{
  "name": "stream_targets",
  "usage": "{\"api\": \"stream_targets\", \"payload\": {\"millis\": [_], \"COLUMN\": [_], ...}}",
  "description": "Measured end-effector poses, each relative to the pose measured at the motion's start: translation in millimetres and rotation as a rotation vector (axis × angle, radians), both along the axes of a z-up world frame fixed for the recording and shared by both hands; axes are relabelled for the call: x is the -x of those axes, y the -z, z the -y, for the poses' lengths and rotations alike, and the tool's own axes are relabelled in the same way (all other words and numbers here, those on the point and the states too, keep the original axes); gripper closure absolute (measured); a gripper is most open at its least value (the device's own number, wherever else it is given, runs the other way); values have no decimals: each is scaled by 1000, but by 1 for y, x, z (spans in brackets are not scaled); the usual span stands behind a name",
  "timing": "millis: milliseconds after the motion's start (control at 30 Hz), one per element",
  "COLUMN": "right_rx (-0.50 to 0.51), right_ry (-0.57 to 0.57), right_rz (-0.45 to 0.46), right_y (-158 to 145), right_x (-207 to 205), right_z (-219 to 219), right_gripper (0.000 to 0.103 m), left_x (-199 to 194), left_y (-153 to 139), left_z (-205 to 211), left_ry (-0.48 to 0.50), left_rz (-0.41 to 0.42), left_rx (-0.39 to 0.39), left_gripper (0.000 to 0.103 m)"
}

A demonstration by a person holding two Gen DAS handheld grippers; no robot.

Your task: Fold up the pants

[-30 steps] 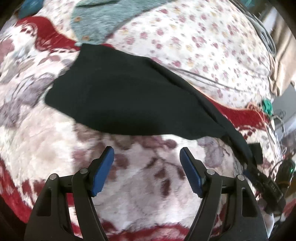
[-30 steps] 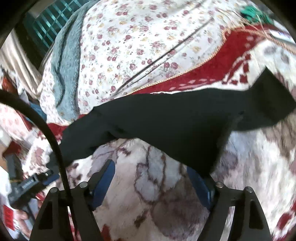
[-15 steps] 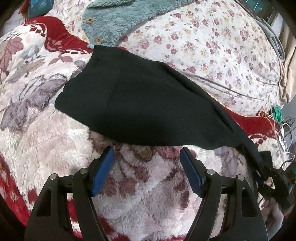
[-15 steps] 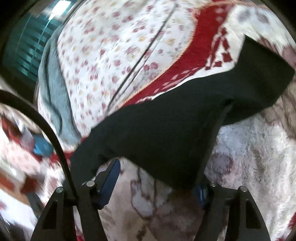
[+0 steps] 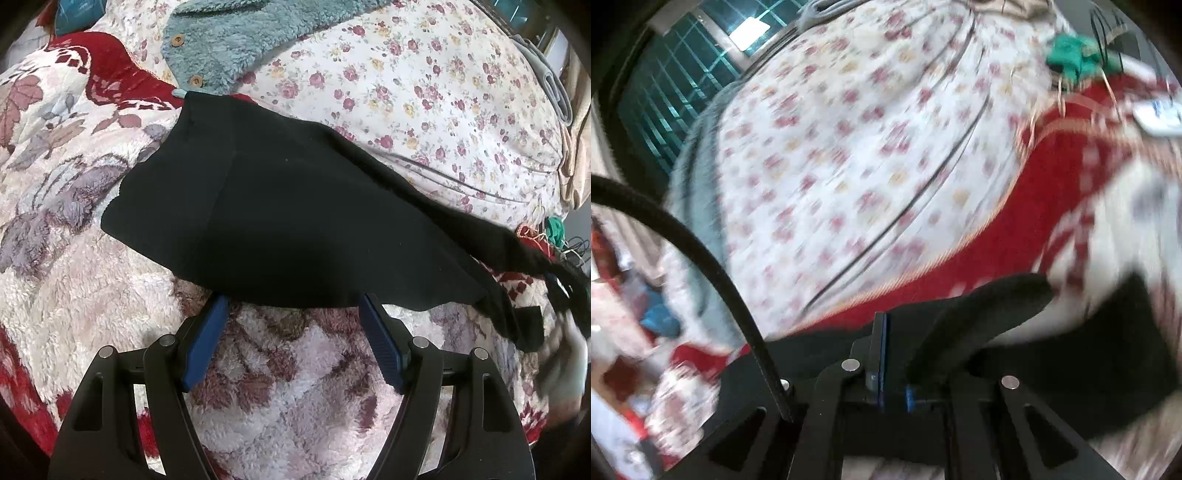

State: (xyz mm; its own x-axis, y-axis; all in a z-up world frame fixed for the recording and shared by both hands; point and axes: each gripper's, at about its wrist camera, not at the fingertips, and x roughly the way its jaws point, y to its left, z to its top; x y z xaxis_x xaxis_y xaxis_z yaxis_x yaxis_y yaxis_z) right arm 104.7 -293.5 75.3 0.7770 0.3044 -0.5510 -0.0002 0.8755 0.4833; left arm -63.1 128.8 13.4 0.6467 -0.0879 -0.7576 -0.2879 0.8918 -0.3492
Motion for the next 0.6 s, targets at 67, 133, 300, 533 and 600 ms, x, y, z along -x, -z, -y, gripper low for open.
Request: {"api": "stream_targets", "payload": {"millis": [67, 133, 300, 533, 600], "right_rx": [-19, -147, -270, -338, -370], "right_ry": [45, 26, -57, -76, -60], "right_rz": [-128, -190, -196, -223, -218], "right_y": [12, 23, 40, 79, 82], "right_x": [-24, -19, 60, 112, 101], "right_z": [14, 26, 19, 4, 4], "right_gripper": [75, 74, 68, 61, 56], "left_x": [0, 2, 8, 8, 2], "left_y": [0, 1, 3, 6, 6], "left_z": [-3, -6, -14, -16, -17], "left_ry": [1, -6, -40, -73, -80], "left_rz": [0, 9, 39, 67, 73], "left_rx": [20, 47, 129, 160, 146], "left_gripper": [29, 29, 29, 29, 29]}}
